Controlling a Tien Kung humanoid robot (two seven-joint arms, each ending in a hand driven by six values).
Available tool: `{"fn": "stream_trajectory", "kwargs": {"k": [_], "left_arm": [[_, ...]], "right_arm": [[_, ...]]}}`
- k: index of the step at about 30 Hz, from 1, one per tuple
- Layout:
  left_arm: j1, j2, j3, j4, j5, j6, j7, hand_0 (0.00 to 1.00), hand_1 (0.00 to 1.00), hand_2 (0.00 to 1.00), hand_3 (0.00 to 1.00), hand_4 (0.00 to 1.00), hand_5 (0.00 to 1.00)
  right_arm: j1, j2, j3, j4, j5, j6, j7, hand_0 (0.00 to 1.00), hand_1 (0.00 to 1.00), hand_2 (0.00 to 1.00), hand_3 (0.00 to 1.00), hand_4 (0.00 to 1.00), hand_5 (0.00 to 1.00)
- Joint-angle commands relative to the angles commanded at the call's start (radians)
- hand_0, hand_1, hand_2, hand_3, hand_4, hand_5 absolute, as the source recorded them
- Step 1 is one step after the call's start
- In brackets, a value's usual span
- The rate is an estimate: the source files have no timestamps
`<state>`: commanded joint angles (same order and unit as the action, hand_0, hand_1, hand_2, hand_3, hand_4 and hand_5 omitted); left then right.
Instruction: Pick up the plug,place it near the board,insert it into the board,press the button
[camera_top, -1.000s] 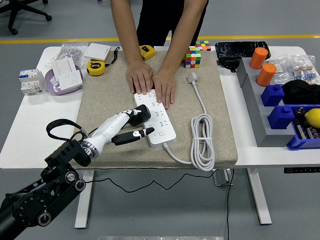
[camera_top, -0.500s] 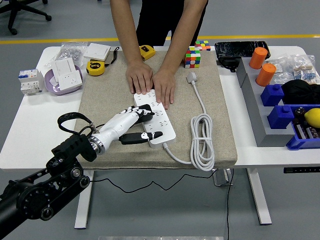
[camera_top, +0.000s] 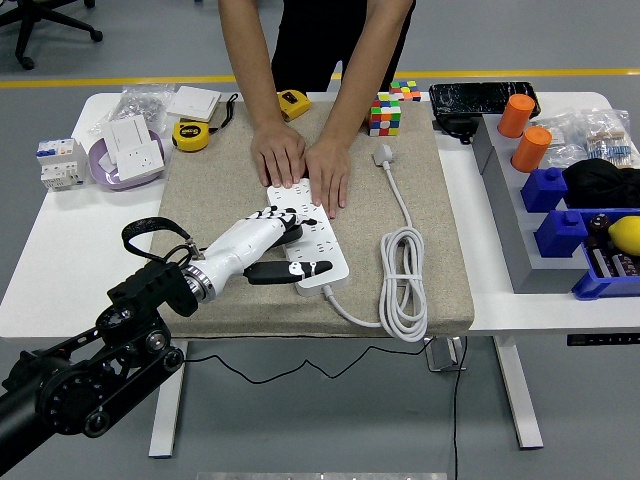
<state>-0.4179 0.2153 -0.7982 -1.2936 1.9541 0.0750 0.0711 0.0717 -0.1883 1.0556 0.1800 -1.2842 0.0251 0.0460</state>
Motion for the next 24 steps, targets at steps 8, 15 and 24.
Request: {"fn": "stream_trajectory", "kwargs": {"k": [8,15,24], "left_arm": [[0.052,0.001,0.008,-0.223,-0.128,0.015,0.061,0.893,0.866,0.839,0.870,0.965,0.815],[0.073,0.004,0.014,-0.346,-0.111,-0.064,0.184,0.429,0.443,0.497,0.866,0.666,0.344],[0.044,0.001,0.038,-0.272,-0.044,-0.250,0.307,0.179,0.053,0.166,0.903,0.455,0.124]], "right_arm": [[-0.003,0.000,0.010,0.000,-0.005,0.000,0.000,0.970,0.906,0.856,0.868,0.998,0.972],[-0.005,0.000,0.013,0.000,-0.005,0.000,-0.001,0.969,0.906,0.856,0.868,0.998,0.971],[0.001,0.000,0.003,0.000,0.006,-0.001,0.002,0.969,0.906,0.856,0.867,0.998,0.971]]}}
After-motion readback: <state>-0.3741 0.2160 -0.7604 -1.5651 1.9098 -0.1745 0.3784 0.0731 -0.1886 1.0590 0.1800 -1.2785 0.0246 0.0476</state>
